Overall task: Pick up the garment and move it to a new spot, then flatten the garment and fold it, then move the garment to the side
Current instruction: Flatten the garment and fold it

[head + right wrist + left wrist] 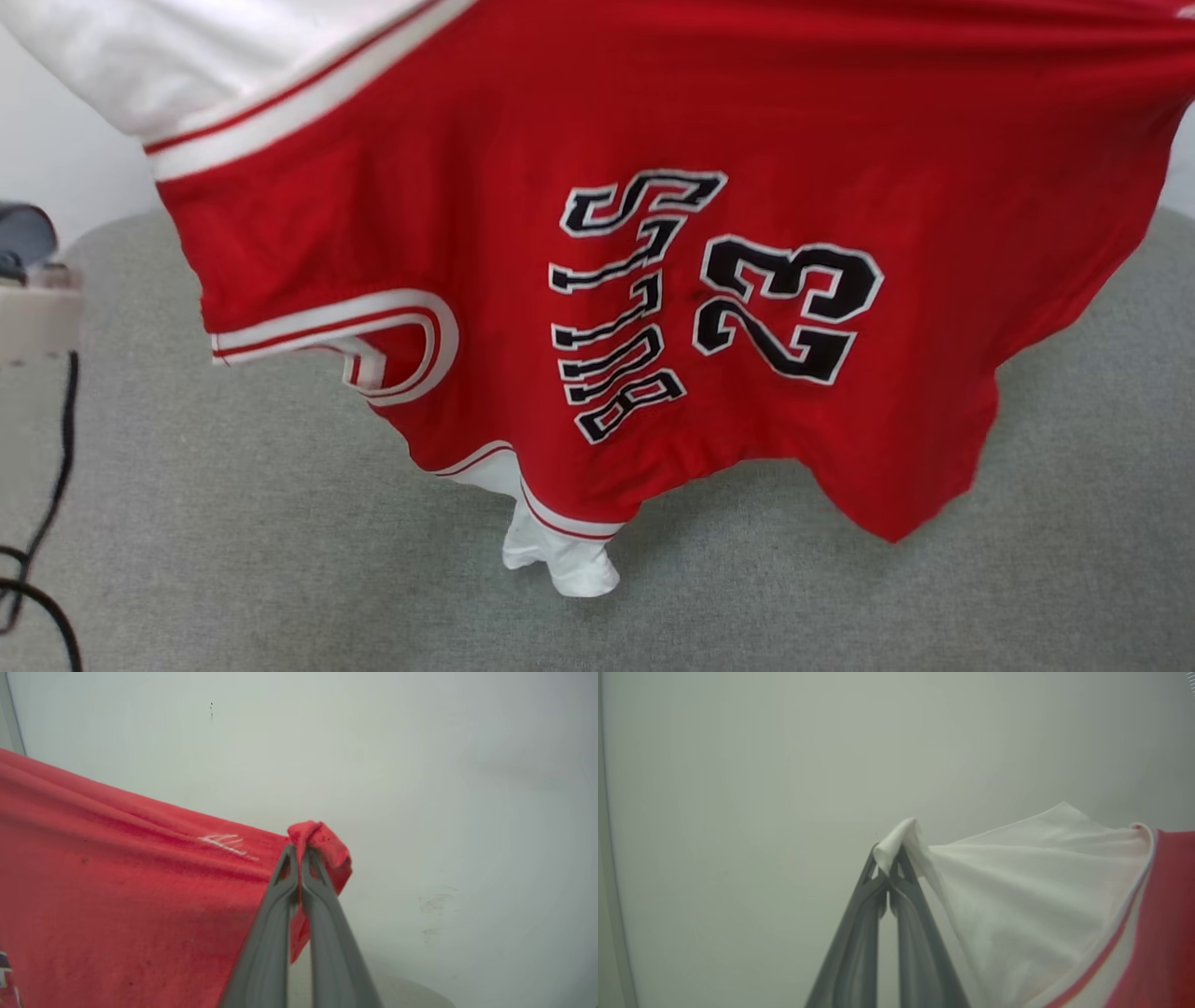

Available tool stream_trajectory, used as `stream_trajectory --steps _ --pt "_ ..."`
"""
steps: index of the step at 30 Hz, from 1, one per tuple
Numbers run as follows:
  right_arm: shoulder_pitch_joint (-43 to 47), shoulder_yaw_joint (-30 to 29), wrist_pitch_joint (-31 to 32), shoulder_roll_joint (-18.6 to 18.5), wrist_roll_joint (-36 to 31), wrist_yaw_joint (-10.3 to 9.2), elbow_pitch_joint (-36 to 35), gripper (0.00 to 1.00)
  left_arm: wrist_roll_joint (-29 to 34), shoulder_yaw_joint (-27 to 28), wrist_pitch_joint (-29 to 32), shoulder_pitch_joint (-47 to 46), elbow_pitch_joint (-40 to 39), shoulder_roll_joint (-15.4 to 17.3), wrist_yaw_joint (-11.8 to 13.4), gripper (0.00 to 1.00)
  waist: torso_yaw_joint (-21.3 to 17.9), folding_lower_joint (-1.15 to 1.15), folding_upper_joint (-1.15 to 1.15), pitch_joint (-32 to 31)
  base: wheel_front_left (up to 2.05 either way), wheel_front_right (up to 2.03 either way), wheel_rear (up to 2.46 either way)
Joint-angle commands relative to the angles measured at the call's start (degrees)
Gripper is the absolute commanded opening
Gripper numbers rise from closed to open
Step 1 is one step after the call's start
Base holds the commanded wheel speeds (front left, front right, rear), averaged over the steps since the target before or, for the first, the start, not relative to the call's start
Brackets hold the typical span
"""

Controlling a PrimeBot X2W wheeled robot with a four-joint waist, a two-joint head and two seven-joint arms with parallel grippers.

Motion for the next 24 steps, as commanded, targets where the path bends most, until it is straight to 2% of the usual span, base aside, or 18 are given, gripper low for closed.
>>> stream_trajectory --steps 1,6,11,17,19,24 --pt "-1.58 -0.86 -0.53 0.01 -1.08 -0.15 0.52 0.00 0.60 0.77 0.31 -2.43 1.28 1.11 -0.18 0.00 -0.53 0.01 0.00 2.07 0.00 0.00 0.00" --pt "-8.14 0.58 -2.83 -0.58 -3.75 -0.15 2.79 0.00 1.19 -0.31 1.54 -11.36 5.56 3.26 -3.68 0.00 -1.09 0.01 0.00 7.18 0.00 0.00 0.00" --pt "-17.25 2.22 -5.82 -0.41 -6.07 -0.17 8.06 0.00 1.88 -1.97 1.54 -22.59 12.74 3.38 -7.43 0.00 -1.50 0.01 0.00 12.77 0.00 0.00 0.00" --pt "-29.20 5.12 -10.25 -1.06 -9.74 -0.22 16.14 0.00 5.11 -5.25 -0.73 -37.78 23.15 1.12 -10.96 0.00 -1.22 0.01 0.00 19.46 0.00 0.00 0.00" --pt "-33.90 5.31 -11.72 0.04 -10.05 -0.22 19.48 0.00 6.44 -6.33 -1.81 -43.11 26.77 0.05 -12.06 0.00 -1.04 0.01 0.00 21.65 0.00 0.00 0.00" --pt "-45.98 7.54 -15.70 2.39 -12.78 -0.22 28.81 0.00 10.35 -8.35 -6.31 -55.90 37.54 -3.11 -13.04 0.00 -1.15 0.01 0.00 27.24 0.00 0.00 0.00"
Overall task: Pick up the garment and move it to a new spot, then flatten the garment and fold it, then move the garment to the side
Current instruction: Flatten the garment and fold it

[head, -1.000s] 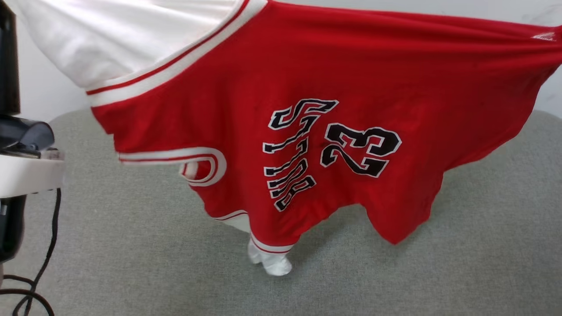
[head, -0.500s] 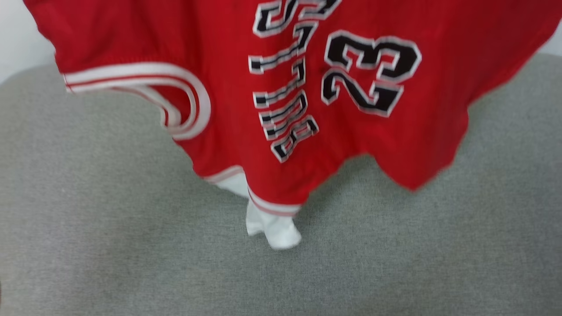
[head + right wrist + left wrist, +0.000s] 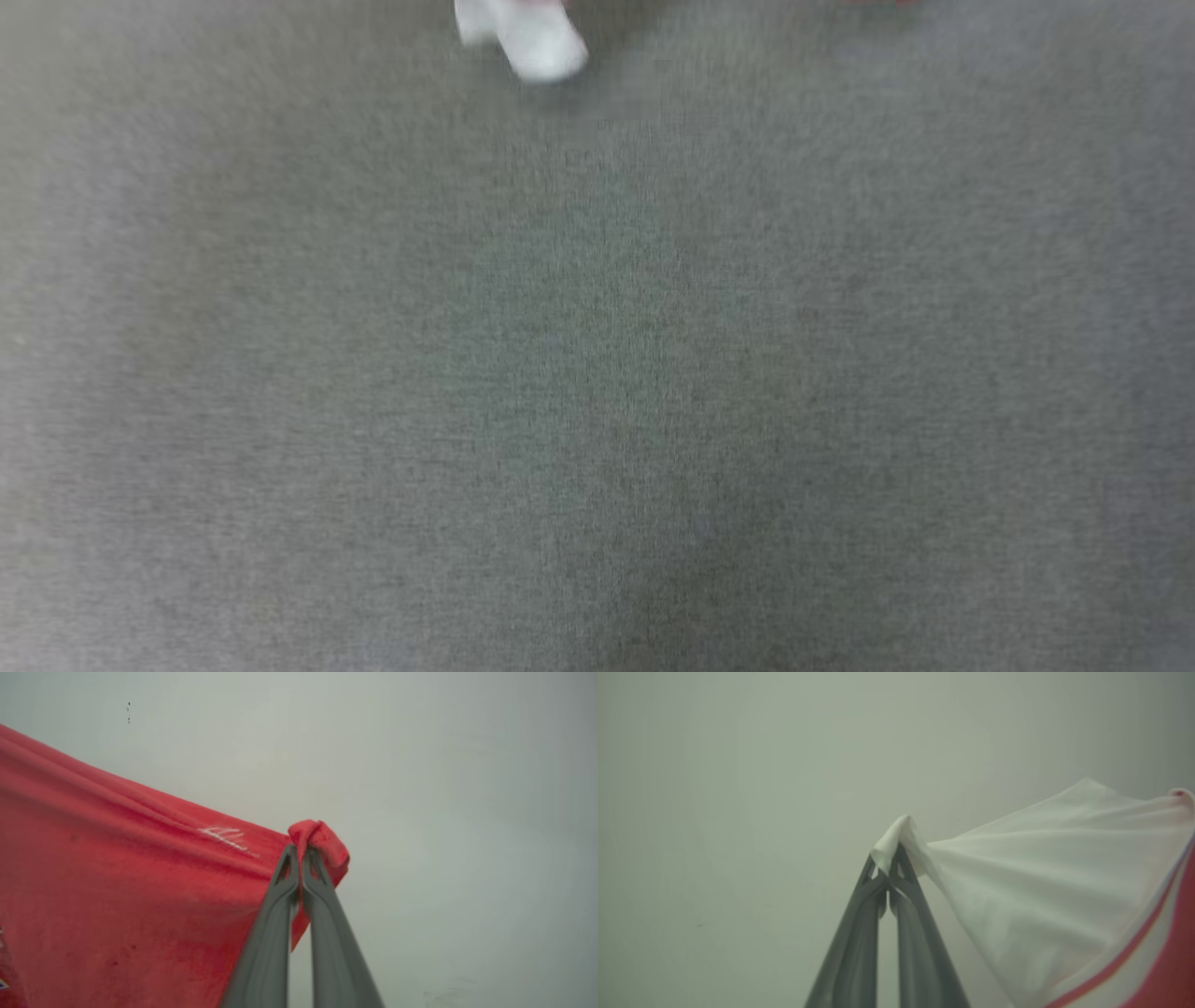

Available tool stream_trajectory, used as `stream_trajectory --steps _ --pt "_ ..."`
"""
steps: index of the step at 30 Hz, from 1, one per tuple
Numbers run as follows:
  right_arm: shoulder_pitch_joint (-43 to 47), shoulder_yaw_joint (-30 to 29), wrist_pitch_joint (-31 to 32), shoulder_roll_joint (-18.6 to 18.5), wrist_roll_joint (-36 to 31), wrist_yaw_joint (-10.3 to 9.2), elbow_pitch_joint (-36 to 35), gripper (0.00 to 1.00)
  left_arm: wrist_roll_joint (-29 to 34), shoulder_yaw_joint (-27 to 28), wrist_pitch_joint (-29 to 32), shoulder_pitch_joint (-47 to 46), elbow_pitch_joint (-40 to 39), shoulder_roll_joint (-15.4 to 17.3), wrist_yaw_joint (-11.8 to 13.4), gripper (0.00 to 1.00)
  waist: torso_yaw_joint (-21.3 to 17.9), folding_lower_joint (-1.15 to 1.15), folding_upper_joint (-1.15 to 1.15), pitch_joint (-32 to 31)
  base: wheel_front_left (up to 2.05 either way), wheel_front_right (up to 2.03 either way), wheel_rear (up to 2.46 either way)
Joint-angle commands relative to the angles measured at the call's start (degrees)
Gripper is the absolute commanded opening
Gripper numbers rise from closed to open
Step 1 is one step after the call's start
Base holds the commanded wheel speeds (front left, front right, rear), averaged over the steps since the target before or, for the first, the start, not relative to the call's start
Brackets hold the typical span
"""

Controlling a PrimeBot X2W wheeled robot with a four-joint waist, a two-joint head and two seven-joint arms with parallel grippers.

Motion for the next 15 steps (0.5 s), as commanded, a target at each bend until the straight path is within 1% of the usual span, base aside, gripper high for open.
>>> stream_trajectory --steps 1,3,6,9,13,15 --pt "-4.38 -0.08 -1.42 0.23 -1.67 -0.32 3.90 0.00 1.40 0.10 -1.78 -5.01 4.63 -0.77 0.28 0.00 -0.03 -0.02 0.00 5.14 0.00 0.00 0.00" --pt "-8.95 0.32 -3.54 1.37 -3.25 -0.32 8.01 0.00 2.81 -0.67 -4.01 -10.01 9.78 -2.24 0.09 0.00 -0.14 -0.02 0.00 7.19 0.00 0.00 0.00" --pt "-14.93 -0.43 -6.90 2.85 -5.71 -0.33 14.22 0.00 3.54 -0.58 -7.08 -16.81 16.93 -5.09 0.78 0.00 -0.15 -0.02 0.00 9.71 0.00 0.00 0.00" --pt "-19.46 -1.38 -10.75 4.29 -8.09 -0.34 19.86 0.00 4.92 -0.99 -9.15 -22.03 22.15 -6.97 1.29 0.00 -0.18 -0.02 0.00 11.67 0.00 0.00 0.00" --pt "-22.41 -2.90 -16.06 6.10 -10.99 -0.47 26.72 0.00 6.16 -0.72 -10.48 -25.10 26.75 -9.47 1.85 0.00 -0.02 -0.02 0.00 12.87 0.00 0.00 0.00" --pt "-22.83 -2.98 -18.14 7.06 -11.94 -0.47 29.52 0.00 6.92 0.06 -10.65 -25.03 25.74 -10.48 1.55 0.00 0.05 -0.02 0.00 13.18 0.00 0.00 0.00"
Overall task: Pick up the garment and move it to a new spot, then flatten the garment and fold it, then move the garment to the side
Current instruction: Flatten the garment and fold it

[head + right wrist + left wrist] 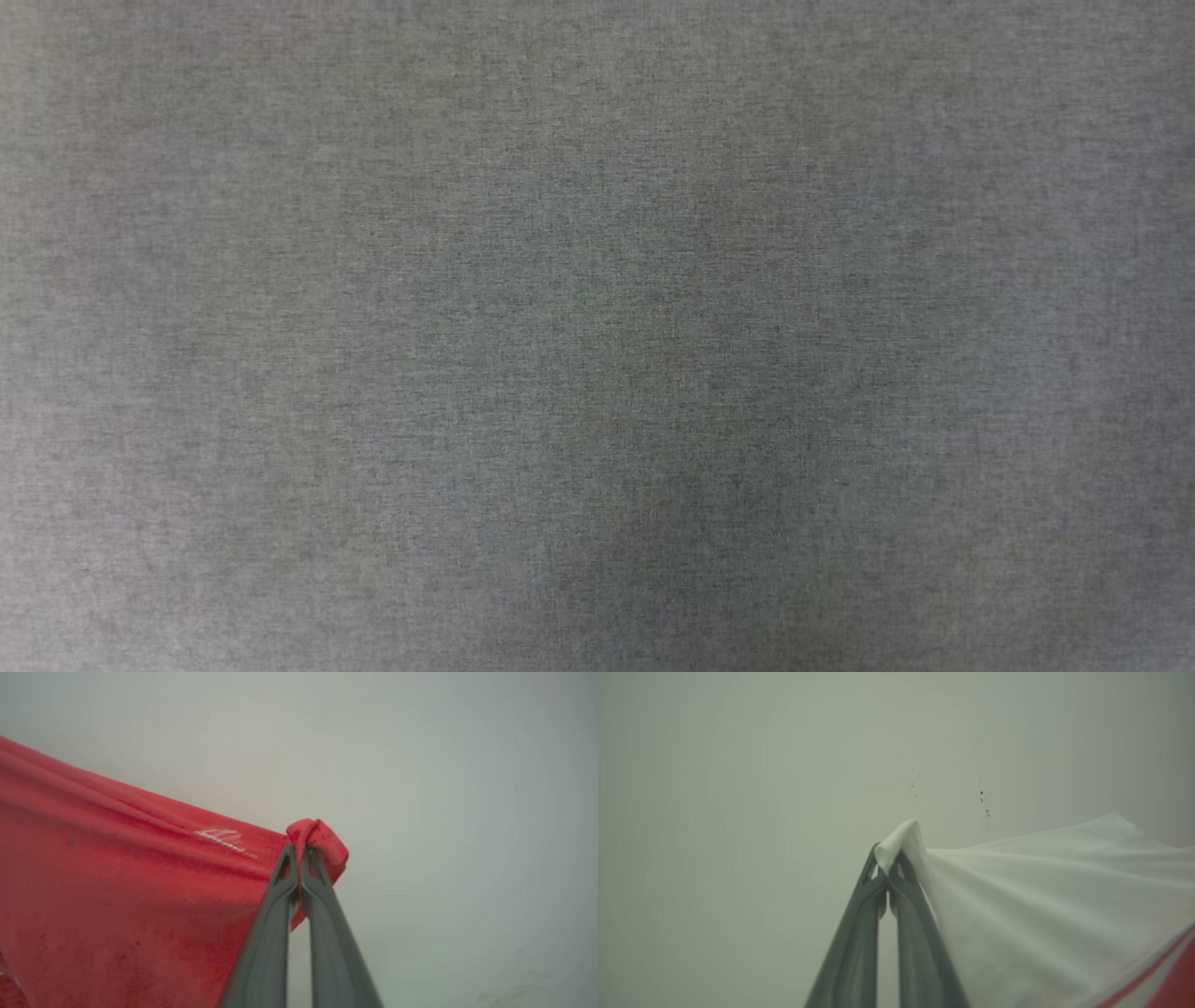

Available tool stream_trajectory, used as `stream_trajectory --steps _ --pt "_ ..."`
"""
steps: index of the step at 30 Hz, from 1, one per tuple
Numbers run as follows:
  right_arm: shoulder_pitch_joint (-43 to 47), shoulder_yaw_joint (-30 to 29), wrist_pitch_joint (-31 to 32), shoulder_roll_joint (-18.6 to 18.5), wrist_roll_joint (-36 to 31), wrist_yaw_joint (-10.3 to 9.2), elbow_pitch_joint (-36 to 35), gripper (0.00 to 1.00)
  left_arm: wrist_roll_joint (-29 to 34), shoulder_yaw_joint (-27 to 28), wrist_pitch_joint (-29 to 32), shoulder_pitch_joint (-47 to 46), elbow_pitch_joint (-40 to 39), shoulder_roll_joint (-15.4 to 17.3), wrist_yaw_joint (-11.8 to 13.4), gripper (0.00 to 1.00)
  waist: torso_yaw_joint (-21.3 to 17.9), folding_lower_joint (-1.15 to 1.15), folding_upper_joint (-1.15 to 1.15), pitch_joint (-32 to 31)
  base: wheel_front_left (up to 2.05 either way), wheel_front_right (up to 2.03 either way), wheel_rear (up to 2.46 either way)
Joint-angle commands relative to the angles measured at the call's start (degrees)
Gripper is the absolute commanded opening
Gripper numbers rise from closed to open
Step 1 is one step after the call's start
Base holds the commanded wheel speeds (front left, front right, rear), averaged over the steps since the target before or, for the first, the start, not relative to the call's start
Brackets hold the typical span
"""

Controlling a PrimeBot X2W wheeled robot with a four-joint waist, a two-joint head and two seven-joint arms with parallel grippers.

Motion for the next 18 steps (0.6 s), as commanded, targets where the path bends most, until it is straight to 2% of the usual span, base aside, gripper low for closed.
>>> stream_trajectory --steps 1,9,14,18 --pt "-0.12 -0.58 -1.74 -0.32 -1.05 -0.66 2.77 0.00 0.88 2.09 -0.39 0.29 -1.77 0.39 0.51 0.00 0.19 -0.02 0.00 0.35 0.00 0.00 0.00" --pt "7.19 -0.02 -8.34 0.80 -2.06 -0.44 12.23 0.00 2.05 5.85 -0.31 17.46 -7.99 -6.84 -2.35 0.00 1.19 -0.02 0.00 -3.25 0.00 0.00 0.00" --pt "15.34 2.07 -11.24 1.47 -1.35 -0.43 17.00 0.00 3.07 8.37 -0.31 32.30 -12.24 -11.58 -3.76 0.00 1.41 -0.02 0.00 -8.43 0.00 0.00 0.00" --pt "20.57 3.35 -12.37 1.56 -0.31 -0.42 18.97 0.00 4.27 8.94 -0.31 41.64 -14.51 -13.73 -4.86 0.00 1.69 -0.02 0.00 -12.11 0.00 0.00 0.00"
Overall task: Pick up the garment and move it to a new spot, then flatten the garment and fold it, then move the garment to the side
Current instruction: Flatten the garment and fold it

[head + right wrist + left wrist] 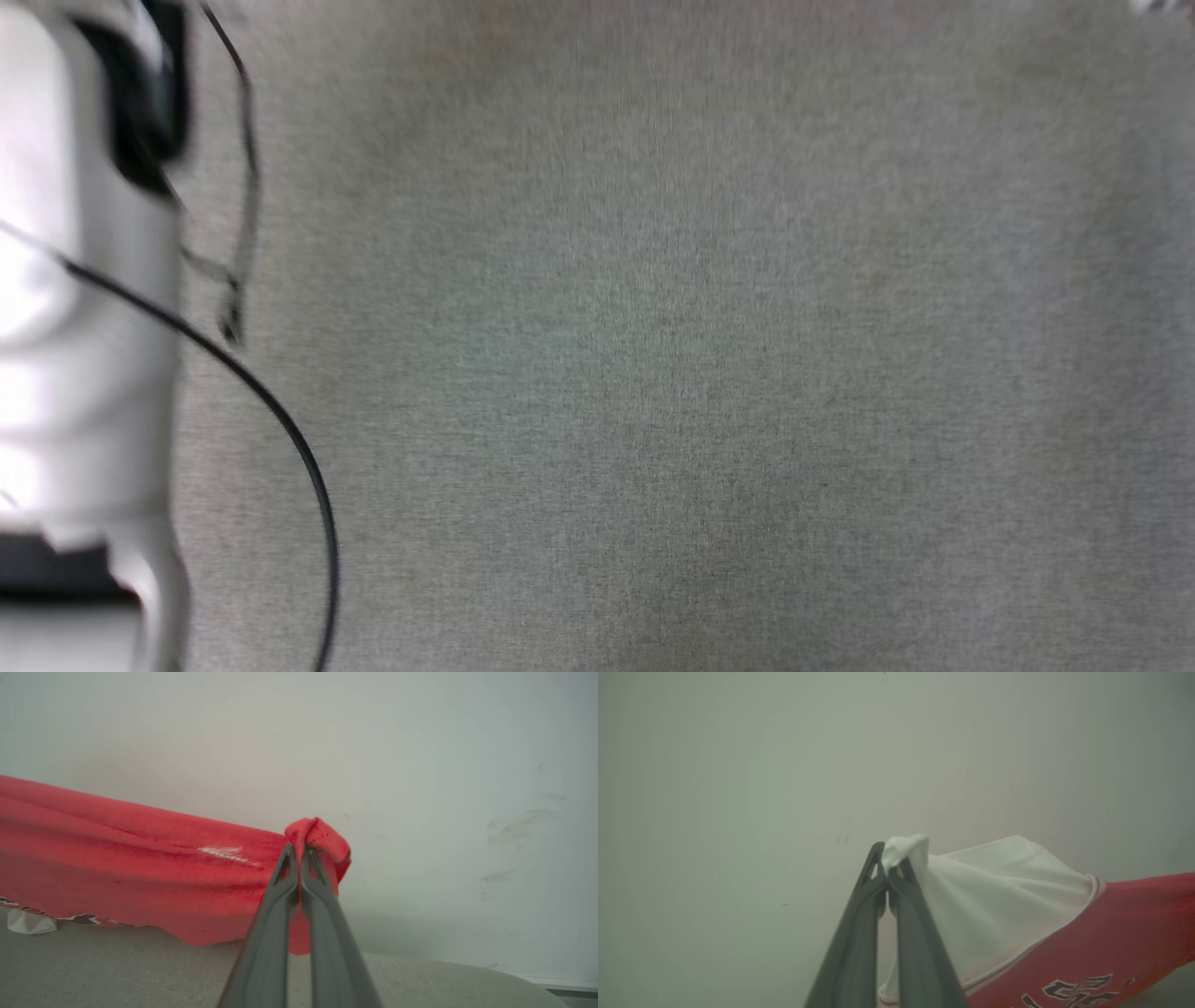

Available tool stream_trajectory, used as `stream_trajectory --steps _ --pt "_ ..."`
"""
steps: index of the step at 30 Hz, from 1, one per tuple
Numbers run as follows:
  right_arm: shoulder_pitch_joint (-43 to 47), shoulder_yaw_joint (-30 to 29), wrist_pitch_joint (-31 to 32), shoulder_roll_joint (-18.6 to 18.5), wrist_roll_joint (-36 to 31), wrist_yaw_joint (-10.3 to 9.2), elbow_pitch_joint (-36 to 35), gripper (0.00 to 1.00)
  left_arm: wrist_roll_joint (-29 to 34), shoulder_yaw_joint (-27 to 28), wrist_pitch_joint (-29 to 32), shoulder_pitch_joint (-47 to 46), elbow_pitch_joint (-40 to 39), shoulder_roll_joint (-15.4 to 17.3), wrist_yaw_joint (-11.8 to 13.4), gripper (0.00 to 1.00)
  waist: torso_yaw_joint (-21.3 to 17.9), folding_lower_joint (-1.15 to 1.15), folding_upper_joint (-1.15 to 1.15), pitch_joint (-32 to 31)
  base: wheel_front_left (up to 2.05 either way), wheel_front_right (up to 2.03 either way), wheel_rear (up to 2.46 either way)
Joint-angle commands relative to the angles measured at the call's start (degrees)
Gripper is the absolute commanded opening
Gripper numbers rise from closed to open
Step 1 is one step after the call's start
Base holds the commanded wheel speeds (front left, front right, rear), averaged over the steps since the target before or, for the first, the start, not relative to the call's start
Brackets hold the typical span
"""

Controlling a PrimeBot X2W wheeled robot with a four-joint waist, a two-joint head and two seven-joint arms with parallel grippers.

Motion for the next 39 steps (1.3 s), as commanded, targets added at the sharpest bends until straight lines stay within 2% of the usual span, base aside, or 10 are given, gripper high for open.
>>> stream_trajectory --steps 1,9,10,13,15,19,25,33,39 --pt "2.93 0.76 -0.57 -0.06 0.50 -0.13 0.66 0.00 0.45 0.60 -0.12 3.89 -0.87 -0.63 -0.26 0.00 0.45 0.00 0.00 -4.31 0.00 0.00 0.00" --pt "20.01 7.79 -1.50 0.21 7.97 -0.12 1.74 0.00 1.09 0.42 -0.13 26.35 -1.07 -3.98 -3.15 0.00 1.98 0.00 0.00 -13.15 0.00 0.00 0.00" --pt "28.05 12.64 -0.82 -0.48 14.49 -0.12 -0.28 0.00 1.39 -0.12 -0.13 35.38 -0.77 -5.08 -3.69 0.00 2.49 0.00 0.00 -16.64 0.00 0.00 0.00" --pt "32.22 15.20 0.16 -0.49 18.02 -0.11 -2.10 0.00 1.27 -0.34 -0.13 39.10 -0.35 -5.39 -3.81 0.00 2.73 0.00 0.00 -18.12 0.00 0.00 0.00" --pt "37.83 19.62 1.97 -1.75 23.84 -0.11 -6.12 0.00 2.18 -1.05 -0.13 44.15 0.33 -5.02 -4.09 0.00 3.10 0.00 0.00 -20.15 0.00 0.00 0.00" --pt "44.15 23.80 3.80 -4.22 30.57 -0.11 -10.90 0.00 4.49 -4.31 -0.13 49.08 2.25 -2.66 -4.63 0.00 3.60 0.00 0.00 -22.49 0.00 0.00 0.00" --pt "50.39 28.21 4.39 -7.50 36.77 -0.10 -14.40 0.00 6.19 -8.18 0.17 54.17 4.97 0.79 -4.95 0.00 3.97 0.00 0.00 -25.51 0.00 0.00 0.00" --pt "56.57 32.55 7.34 -11.13 42.67 -0.10 -16.13 0.00 2.67 -14.23 4.53 60.90 0.95 4.40 -5.17 0.00 4.27 0.00 0.00 -29.37 0.00 0.00 0.00" --pt "60.79 35.45 10.98 -14.60 46.97 -0.10 -19.15 0.00 -3.68 -20.79 6.80 64.98 -5.17 10.00 -5.15 0.00 4.66 0.00 0.00 -31.48 0.00 0.00 0.00"
